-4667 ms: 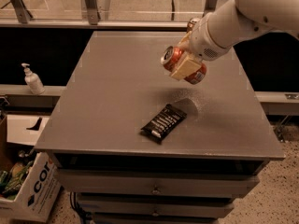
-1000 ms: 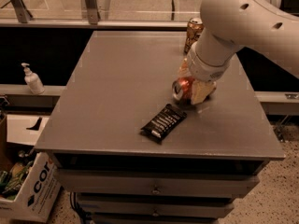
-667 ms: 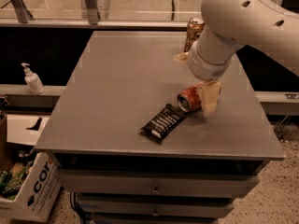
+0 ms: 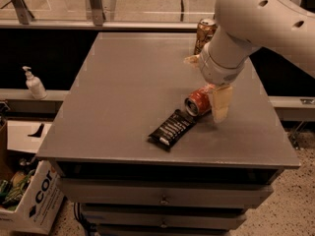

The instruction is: Knock coke can over

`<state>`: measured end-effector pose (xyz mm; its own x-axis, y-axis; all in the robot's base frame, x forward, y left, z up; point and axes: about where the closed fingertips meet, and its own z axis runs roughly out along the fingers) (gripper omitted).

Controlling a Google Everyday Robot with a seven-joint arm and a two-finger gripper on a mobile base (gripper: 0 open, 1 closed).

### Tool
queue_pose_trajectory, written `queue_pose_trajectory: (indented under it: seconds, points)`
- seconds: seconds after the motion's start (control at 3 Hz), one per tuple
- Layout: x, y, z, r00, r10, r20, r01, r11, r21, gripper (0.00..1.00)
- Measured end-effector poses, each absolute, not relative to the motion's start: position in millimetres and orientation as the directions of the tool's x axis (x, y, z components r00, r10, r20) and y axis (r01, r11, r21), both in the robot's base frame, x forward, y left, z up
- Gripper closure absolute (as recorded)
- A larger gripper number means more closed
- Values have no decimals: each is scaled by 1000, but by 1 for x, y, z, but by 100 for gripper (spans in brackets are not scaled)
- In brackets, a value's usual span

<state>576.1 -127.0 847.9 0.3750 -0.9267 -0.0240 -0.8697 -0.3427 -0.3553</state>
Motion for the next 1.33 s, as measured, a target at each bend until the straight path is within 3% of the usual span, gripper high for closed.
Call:
queue_pose_trajectory:
  seconds: [0.33, 0.67, 1.33]
  points:
    - [578, -139, 849, 328, -937, -123, -889, -262, -375, 0]
    - [575, -153, 849, 260, -918, -300, -912, -131, -389, 0]
    - [557, -179, 859, 157, -758, -633, -924, 114, -366, 0]
